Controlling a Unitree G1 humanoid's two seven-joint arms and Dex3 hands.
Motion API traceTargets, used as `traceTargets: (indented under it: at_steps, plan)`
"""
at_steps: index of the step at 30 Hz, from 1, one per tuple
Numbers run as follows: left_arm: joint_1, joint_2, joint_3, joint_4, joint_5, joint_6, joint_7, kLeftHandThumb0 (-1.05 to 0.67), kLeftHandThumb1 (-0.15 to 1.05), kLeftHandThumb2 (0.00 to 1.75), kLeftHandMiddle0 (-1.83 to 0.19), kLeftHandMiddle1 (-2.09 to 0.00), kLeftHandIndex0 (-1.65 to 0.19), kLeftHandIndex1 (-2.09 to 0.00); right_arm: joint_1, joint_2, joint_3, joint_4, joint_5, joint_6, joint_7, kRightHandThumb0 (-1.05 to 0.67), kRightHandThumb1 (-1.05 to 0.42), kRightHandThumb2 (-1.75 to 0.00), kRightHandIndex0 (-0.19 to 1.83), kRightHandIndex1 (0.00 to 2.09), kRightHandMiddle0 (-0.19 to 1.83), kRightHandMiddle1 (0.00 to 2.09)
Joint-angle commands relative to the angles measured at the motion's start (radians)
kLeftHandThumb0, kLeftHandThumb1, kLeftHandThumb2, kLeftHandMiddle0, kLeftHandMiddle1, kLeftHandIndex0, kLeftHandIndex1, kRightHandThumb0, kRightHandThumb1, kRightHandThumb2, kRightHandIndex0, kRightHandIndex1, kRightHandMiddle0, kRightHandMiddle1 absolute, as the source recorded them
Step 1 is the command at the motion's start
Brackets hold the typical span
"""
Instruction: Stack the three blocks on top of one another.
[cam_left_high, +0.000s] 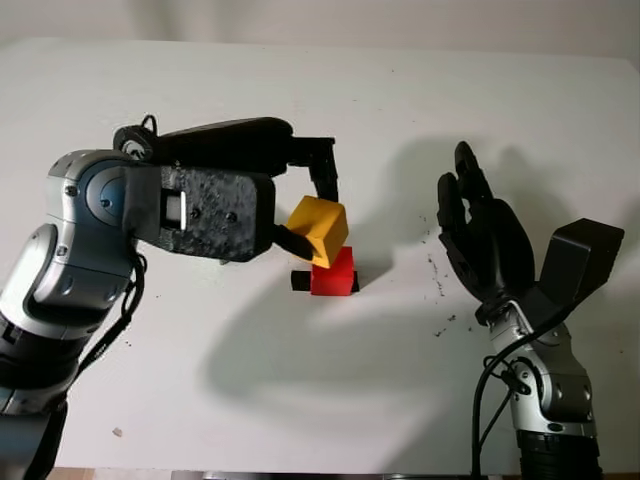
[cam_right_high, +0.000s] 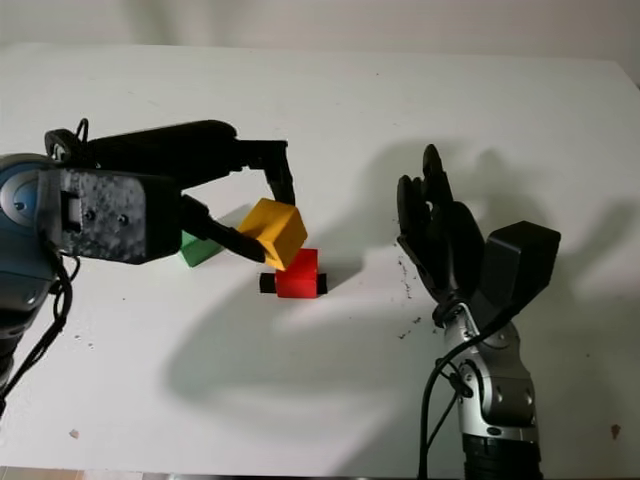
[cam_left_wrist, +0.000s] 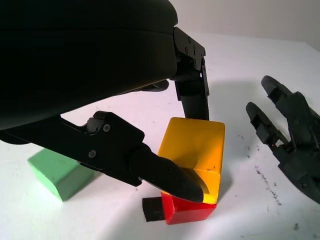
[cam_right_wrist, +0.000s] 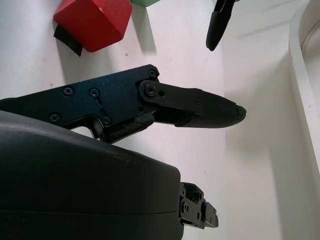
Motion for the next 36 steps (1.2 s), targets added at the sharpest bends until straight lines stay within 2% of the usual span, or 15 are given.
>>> traceTargets:
  at_steps: [1,9,15,30,36]
  plan:
    - [-0.008,-0.006,-0.013,-0.040,0.005,0.054,-0.007,-0.36,1.05,0.09,-0.23,-0.05,-0.25,-1.71,0.003,0.005,-0.003,0.000,0.001,-0.012,-0.002,-0.65,-1.05,-0.54,-0.19,0.00,-0.19,0.00]
    - [-0.035,-0.053,-0.049,-0.052,0.036,0.187,0.059,-0.39,1.05,0.14,-0.28,-0.07,-0.30,-1.80,-0.001,0.010,0.005,0.010,-0.004,-0.022,-0.005,-0.64,-1.05,-0.57,-0.19,0.00,-0.19,0.00]
    - [-0.045,-0.079,-0.073,-0.030,0.015,0.267,0.059,-0.31,1.05,0.13,-0.27,-0.06,-0.29,-1.76,0.004,0.022,0.003,0.008,0.004,-0.022,-0.008,-0.64,-1.05,-0.56,-0.19,0.00,-0.19,0.00]
    - [-0.092,-0.039,-0.192,0.002,0.060,0.324,0.040,-0.33,1.05,0.12,-0.19,-0.04,-0.23,-1.73,0.010,0.050,0.002,0.002,0.009,-0.025,-0.022,-0.65,-1.05,-0.54,-0.19,0.00,-0.19,0.00]
    - [-0.094,-0.040,-0.209,0.004,0.073,0.335,0.040,-0.33,1.05,0.12,-0.19,-0.05,-0.21,-1.73,0.012,0.049,-0.001,0.008,0.013,-0.035,-0.015,-0.64,-1.05,-0.53,-0.19,0.00,-0.19,0.00]
